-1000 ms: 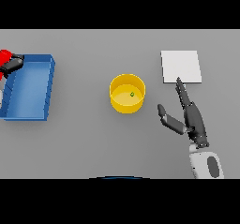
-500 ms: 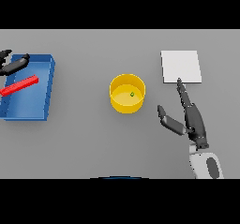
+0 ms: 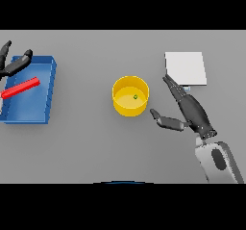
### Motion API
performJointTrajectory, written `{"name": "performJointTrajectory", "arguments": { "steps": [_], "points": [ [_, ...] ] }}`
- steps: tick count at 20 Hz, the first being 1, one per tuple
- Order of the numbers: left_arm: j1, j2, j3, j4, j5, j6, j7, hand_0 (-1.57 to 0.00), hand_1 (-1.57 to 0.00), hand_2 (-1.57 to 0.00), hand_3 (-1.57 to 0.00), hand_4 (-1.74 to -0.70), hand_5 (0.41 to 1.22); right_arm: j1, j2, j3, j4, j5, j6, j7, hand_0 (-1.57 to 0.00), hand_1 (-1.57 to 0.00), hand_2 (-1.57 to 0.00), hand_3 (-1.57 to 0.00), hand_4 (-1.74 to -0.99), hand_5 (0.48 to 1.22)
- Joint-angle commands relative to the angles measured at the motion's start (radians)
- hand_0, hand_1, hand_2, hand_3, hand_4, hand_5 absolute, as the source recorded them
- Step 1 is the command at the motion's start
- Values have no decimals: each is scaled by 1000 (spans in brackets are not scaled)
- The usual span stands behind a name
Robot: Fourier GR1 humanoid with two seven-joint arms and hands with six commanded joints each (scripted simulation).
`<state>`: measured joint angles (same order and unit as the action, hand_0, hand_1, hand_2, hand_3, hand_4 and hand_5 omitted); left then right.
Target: Pick up the red beaker and tilt it to pour out 1 green nut into yellow bowl. Pick up the yellow bowl and place it on the metallic measuring scale.
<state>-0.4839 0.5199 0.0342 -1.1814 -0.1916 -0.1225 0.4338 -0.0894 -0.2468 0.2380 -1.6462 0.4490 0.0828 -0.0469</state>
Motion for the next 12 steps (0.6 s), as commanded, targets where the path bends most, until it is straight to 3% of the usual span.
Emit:
{"name": "performJointTrajectory", "arguments": {
  "steps": [1, 5, 12],
  "points": [
    [-5, -9, -4, -4, -1, 4, 10, -13, -11, -11, -11, -800, 673, -31, -19, 25, 14, 36, 22, 18, 1, 1, 1, 1, -1128, 637],
    [3, -22, -8, -1, 1, 4, 21, -5, -4, -4, -4, -809, 688, -181, -115, 125, 72, 190, 97, -20, 1, 1, 1, 1, -1150, 630],
    [10, -11, 0, -2, 5, -5, 15, 0, 0, 0, 0, -805, 692, -377, -161, 280, 226, 336, 197, -126, 1, 1, 1, 1, -1156, 642]
  ]
}}
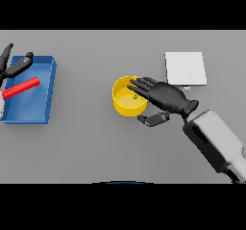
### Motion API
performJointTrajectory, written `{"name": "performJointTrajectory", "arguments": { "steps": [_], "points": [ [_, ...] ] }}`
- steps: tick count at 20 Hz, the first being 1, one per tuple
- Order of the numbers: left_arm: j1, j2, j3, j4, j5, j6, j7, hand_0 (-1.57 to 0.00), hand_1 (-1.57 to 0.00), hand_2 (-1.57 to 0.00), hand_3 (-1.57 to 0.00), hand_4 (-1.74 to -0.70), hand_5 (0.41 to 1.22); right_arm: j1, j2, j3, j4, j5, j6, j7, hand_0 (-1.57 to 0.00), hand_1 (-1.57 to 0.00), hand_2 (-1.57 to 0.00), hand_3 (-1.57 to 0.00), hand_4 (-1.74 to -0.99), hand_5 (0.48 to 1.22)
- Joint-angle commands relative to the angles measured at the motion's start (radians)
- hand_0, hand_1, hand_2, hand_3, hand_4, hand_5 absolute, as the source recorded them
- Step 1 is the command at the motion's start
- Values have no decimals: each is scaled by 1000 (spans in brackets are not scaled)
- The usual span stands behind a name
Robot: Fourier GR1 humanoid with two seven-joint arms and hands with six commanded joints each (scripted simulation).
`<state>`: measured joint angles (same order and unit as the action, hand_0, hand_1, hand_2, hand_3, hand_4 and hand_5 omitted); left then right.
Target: Pick up the red beaker and tilt it to pour out 1 green nut into yellow bowl. Pick up the yellow bowl and place it on the metallic measuring scale.
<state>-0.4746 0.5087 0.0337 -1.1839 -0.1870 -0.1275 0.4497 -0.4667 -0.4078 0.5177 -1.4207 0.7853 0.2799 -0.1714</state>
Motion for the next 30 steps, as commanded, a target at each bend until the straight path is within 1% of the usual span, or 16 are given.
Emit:
{"name": "performJointTrajectory", "arguments": {
  "steps": [1, 5, 8, 11, 15, 18, 20, 21, 22, 23, 24, 25, 26, 27, 29, 30],
  "points": [
    [10, 3, 2, -5, 3, -3, -10, 0, 0, 0, 0, -806, 695, -16, 7, 17, 18, 11, 10, -5, 1, 1, 1, 1, -1153, 639],
    [1, 7, 6, -4, 3, -4, -3, 1, 1, 1, 1, -808, 695, -86, 20, 72, 113, 38, 59, -48, 1, 1, 1, 1, -1155, 646],
    [-1, 13, 8, -3, 5, -11, 0, 1, 1, 1, 1, -805, 701, -162, 41, 105, 188, 59, 103, -47, 1, 1, 1, 1, -1159, 663],
    [3, 14, 10, 10, 4, -13, -20, 1, 1, 1, 1, -805, 702, -203, 69, 145, 244, 81, 138, -41, 1, 1, 1, 1, -1168, 673],
    [1, 16, 9, 10, 9, -22, -31, 1, 1, 1, 1, -802, 703, -228, 76, 167, 306, 95, 155, -54, 1, 1, 1, -4, -1184, 676],
    [14, 21, 3, -2, -3, -17, -21, 1, 1, 1, 1, -789, 711, -233, 83, 174, 329, 98, 165, -53, 1, 1, 1, -22, -1195, 708],
    [2, 13, -2, 7, -7, -16, -19, 1, 1, 1, 1, -789, 714, -246, 91, 171, 359, 102, 157, -46, 1, -15, -37, -77, -1234, 770],
    [0, 17, 0, 8, -6, -19, -19, 1, 1, 1, 1, -791, 712, -244, 99, 177, 358, 108, 152, -38, -48, -60, -88, -130, -1261, 809],
    [1, 22, 4, 10, -3, -22, -27, 1, 1, 1, 1, -791, 711, -242, 105, 177, 353, 105, 151, -41, -193, -183, -189, -215, -1309, 891],
    [-11, 24, 6, 23, -4, -24, -23, 1, 1, 1, 1, -789, 710, -242, 102, 178, 351, 104, 146, -58, -455, -407, -349, -322, -1363, 957],
    [-7, 30, 12, 25, 0, -26, -35, 1, 1, 1, 1, -788, 710, -239, 97, 178, 345, 105, 144, -62, -678, -640, -594, -572, -1435, 1010],
    [-1, 23, 8, 20, -1, -23, -37, 1, 1, 1, 1, -788, 710, -239, 87, 172, 343, 99, 143, -79, -857, -826, -789, -679, -1492, 1052],
    [-3, 16, 3, 18, 0, -23, -32, 1, 1, 1, 1, -787, 707, -241, 96, 175, 342, 97, 158, -63, -999, -975, -945, -792, -1540, 1086],
    [-7, 23, 7, 13, 3, -28, -23, 1, 1, 1, 1, -787, 707, -245, 94, 182, 347, 99, 156, -78, -1114, -1094, -1071, -882, -1578, 1113],
    [-20, 23, 2, 31, -12, -20, -21, 1, 1, 1, 1, -784, 712, -253, 88, 173, 347, 84, 181, -86, -1278, -1266, -1187, -1027, -1637, 1152],
    [-19, 27, 3, 34, -13, -22, -28, 1, 1, 1, 1, -784, 711, -257, 91, 174, 342, 82, 196, -72, -1337, -1327, -1246, -1066, -1658, 1166]
  ]
}}
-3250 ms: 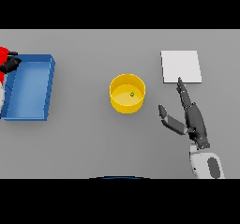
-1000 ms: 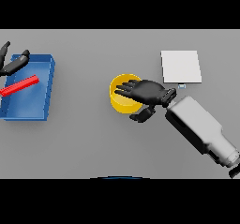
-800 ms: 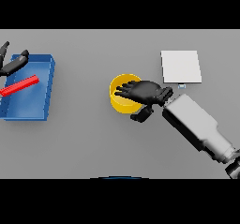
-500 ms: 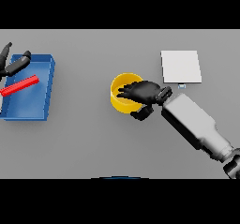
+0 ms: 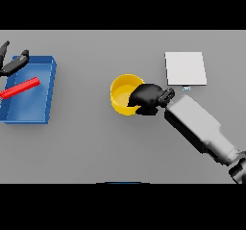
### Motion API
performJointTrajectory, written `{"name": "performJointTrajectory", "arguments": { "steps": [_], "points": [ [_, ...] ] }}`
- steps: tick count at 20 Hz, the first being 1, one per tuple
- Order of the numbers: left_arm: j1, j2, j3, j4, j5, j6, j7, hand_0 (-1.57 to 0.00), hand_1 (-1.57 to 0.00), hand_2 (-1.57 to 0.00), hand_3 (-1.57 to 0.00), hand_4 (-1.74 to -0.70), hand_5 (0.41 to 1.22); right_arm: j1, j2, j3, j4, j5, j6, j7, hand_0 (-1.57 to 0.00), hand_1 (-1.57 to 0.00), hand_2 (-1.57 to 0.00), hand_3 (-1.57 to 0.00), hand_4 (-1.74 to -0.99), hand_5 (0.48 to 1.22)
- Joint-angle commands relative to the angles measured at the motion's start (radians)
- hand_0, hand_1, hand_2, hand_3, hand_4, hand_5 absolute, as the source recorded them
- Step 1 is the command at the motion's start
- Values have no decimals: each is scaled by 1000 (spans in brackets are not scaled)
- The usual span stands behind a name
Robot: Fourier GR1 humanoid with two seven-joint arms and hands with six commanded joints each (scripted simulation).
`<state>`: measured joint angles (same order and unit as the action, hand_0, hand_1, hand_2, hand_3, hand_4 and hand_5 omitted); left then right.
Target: Pick up the red beaker and tilt it to pour out 1 green nut into yellow bowl. Pick up the yellow bowl and place it on the metallic measuring scale.
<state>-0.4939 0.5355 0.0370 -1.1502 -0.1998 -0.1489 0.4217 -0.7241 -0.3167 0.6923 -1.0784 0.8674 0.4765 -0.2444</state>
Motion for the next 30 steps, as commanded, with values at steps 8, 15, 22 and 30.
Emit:
{"name": "performJointTrajectory", "arguments": {
  "steps": [8, 15, 22, 30],
  "points": [
    [30, 7, -2, -35, 7, -8, -13, 1, 1, 1, 1, -775, 706, -3, -40, -23, -81, -40, 48, 31, -1532, -1530, -1440, -1173, -1727, 1212],
    [6, -10, 1, -26, 18, -5, 4, 1, 1, 1, 1, -788, 702, 4, -125, -81, -224, -75, 121, 124, -1563, -1562, -1447, -1199, -1738, 1219],
    [26, -4, 14, -56, 45, -17, 17, 1, 1, 1, 1, -820, 717, 9, -201, -151, -254, -89, 101, 159, -1545, -1569, -1487, -1183, -1740, 1220],
    [32, -8, 20, -82, 55, -9, 63, 1, 1, 1, 1, -851, 754, -60, -252, -225, -29, -63, -66, 105, -1567, -1571, -1553, -1155, -1741, 1221]
  ]
}}
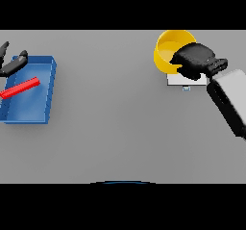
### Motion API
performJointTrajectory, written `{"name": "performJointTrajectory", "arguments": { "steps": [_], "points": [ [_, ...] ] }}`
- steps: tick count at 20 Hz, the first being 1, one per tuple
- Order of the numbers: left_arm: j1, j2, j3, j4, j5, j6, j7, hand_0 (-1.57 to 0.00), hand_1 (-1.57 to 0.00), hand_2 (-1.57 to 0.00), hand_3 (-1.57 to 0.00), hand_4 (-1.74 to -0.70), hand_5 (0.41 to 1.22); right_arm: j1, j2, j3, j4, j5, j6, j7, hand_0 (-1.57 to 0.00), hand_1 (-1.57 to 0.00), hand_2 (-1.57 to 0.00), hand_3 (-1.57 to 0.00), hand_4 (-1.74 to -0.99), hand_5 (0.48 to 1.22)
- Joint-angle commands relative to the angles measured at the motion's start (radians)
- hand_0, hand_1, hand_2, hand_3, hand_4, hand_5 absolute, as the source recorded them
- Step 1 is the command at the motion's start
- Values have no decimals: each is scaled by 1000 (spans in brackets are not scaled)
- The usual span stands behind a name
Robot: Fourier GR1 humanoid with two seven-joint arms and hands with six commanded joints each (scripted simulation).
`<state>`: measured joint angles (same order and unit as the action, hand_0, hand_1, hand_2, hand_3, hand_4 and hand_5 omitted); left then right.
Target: Pick up the red beaker and tilt it to pour out 1 green nut into yellow bowl. Pick up the yellow bowl and place it on the metallic measuring scale.
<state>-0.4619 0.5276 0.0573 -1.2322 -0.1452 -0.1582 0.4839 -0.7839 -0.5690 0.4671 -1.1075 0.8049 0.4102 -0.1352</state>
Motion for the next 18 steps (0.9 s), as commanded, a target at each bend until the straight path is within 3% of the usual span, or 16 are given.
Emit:
{"name": "performJointTrajectory", "arguments": {
  "steps": [1, 5, 8, 12, 18],
  "points": [
    [1, -1, -1, 0, 0, -1, 2, 1, 1, 1, 1, -852, 758, -9, 8, -3, 36, 4, -15, 1, -1567, -1571, -1556, -1155, -1741, 1221],
    [21, 2, 1, -36, 8, 0, 33, 1, 1, 1, 1, -858, 768, -43, 17, -25, 176, 9, -65, -8, -1570, -1571, -1533, -1159, -1741, 1221],
    [11, -2, -6, -32, -1, 3, 55, 1, 1, 1, 1, -863, 784, -47, 17, -38, 277, 9, -112, -51, -1570, -1571, -1475, -1206, -1741, 1221],
    [-1, -6, -11, -21, -7, 4, 58, 1, 1, 1, 1, -858, 804, -64, 40, -42, 356, 9, -134, -61, -1571, -1571, -1398, -1342, -1741, 1221],
    [-2, -10, -15, -23, -6, 2, 55, 1, 1, 1, 1, -847, 796, -73, 58, -42, 438, 12, -158, -77, -1571, -1571, -1380, -1417, -1741, 1221]
  ]
}}
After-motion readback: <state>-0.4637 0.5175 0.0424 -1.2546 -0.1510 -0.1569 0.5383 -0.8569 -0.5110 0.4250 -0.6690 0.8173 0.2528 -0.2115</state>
